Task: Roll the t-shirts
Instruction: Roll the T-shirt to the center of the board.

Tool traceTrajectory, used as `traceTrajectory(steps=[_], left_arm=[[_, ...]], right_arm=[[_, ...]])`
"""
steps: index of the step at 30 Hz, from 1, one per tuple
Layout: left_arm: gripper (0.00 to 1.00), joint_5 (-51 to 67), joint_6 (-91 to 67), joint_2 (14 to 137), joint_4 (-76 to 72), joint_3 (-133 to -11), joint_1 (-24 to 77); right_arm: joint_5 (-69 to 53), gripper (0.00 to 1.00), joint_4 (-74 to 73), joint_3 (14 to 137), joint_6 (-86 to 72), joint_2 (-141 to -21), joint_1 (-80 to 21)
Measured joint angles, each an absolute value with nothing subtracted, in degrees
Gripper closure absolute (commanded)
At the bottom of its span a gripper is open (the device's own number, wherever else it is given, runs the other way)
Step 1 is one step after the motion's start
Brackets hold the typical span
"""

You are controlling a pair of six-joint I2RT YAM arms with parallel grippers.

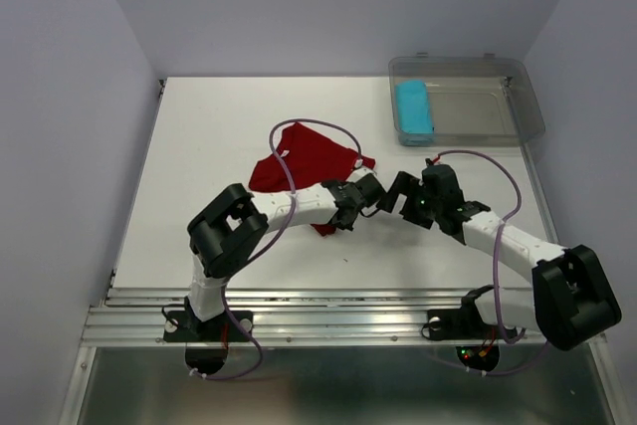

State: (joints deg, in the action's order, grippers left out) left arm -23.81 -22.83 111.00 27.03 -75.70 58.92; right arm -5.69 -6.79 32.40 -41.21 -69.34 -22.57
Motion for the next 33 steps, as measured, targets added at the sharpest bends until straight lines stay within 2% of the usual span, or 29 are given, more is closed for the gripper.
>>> traceTrajectory(steps=[10, 22, 27, 30, 32, 33], left_arm=[[1.0, -4.27, -19.55, 97.3, 16.34, -64.29, 51.55], [1.0, 6.92, -19.53, 95.22, 9.69, -58.63, 48.51], [1.0, 8.47, -19.53, 94.78, 8.32, -57.28, 48.49], [1.0, 8.95, -19.33, 93.67, 7.97, -56.31, 48.36], [1.0, 8.97, -19.03, 92.79, 7.88, -55.83, 48.25], [1.0, 8.99, -18.85, 92.36, 7.92, -55.64, 48.16]], right_arm=[[-16.14, 0.0, 9.15, 32.29, -48.38, -81.58, -22.57], [-22.92, 0.02, 28.01, 35.35, -58.74, -95.39, -22.57], [-23.16, 0.17, 32.69, 37.21, -61.89, -99.88, -22.57], [-22.61, 0.35, 33.43, 39.07, -62.43, -102.24, -22.57], [-22.02, 0.42, 33.43, 40.1, -62.28, -103.5, -22.57], [-21.5, 0.5, 33.21, 40.69, -62.22, -103.96, -22.57]])
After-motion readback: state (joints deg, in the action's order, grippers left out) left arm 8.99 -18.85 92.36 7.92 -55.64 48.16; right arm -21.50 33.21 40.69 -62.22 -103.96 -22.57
